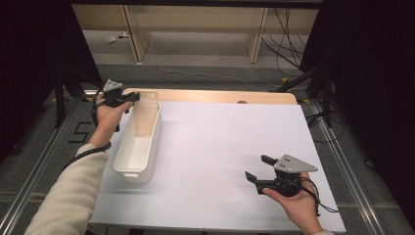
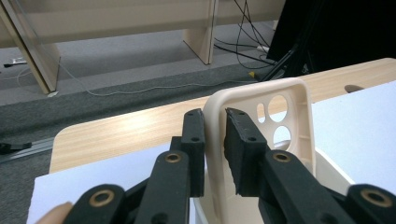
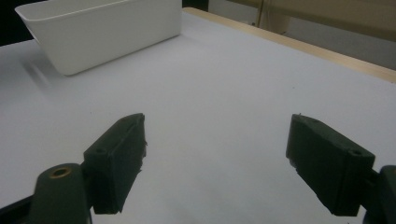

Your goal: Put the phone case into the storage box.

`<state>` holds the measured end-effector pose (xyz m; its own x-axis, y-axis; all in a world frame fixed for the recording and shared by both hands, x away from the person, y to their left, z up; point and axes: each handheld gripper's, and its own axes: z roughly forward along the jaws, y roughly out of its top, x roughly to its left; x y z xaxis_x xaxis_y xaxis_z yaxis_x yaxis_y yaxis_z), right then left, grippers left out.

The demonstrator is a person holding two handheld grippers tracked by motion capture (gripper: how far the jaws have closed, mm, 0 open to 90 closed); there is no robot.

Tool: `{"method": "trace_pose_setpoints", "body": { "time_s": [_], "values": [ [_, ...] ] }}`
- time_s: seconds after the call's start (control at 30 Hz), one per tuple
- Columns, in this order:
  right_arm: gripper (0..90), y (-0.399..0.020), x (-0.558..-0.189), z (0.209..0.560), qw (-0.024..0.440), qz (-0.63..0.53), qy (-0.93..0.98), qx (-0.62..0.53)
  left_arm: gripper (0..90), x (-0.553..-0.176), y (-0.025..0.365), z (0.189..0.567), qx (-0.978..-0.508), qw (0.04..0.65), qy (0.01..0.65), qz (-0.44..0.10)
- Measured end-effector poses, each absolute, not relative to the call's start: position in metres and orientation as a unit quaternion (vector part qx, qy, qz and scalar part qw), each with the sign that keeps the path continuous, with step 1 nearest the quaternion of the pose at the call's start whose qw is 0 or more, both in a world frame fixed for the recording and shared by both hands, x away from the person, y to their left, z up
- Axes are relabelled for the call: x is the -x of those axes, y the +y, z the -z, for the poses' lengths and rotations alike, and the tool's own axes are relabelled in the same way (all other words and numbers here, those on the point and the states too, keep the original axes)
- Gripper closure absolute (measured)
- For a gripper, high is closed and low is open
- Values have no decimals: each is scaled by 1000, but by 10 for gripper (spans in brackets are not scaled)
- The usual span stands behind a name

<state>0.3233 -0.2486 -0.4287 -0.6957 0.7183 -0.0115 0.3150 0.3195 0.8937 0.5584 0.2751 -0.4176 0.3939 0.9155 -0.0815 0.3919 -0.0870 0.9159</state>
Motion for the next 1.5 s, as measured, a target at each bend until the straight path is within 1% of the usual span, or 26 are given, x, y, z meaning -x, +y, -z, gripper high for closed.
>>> {"method": "trace_pose_setpoints", "body": {
  "time_s": [0.13,0.17,0.27,0.6,0.73,1.0,1.07,1.13,1.27,1.5],
  "values": [
    [212,-249,-323,429,209,-481,785,-329,746,-558,274,418,-688,469,479,-279],
    [212,-248,-323,429,200,-479,787,-333,737,-559,274,419,-689,467,479,-280],
    [212,-249,-323,429,210,-482,785,-329,694,-558,274,419,-688,461,485,-282],
    [212,-248,-323,429,209,-481,785,-329,479,-555,276,410,-686,453,494,-283],
    [211,-249,-323,429,210,-482,784,-330,407,-551,278,407,-677,464,497,-282],
    [208,-248,-324,430,207,-489,780,-332,161,-538,281,397,-669,480,497,-273],
    [208,-248,-325,430,211,-489,780,-330,131,-533,282,395,-669,480,495,-276],
    [208,-248,-325,430,210,-489,780,-330,70,-528,282,393,-670,481,494,-276],
    [208,-248,-324,430,207,-489,779,-333,28,-518,284,390,-667,488,490,-276],
    [208,-248,-324,430,208,-489,779,-333,11,-500,287,387,-667,492,483,-284]
  ]
}}
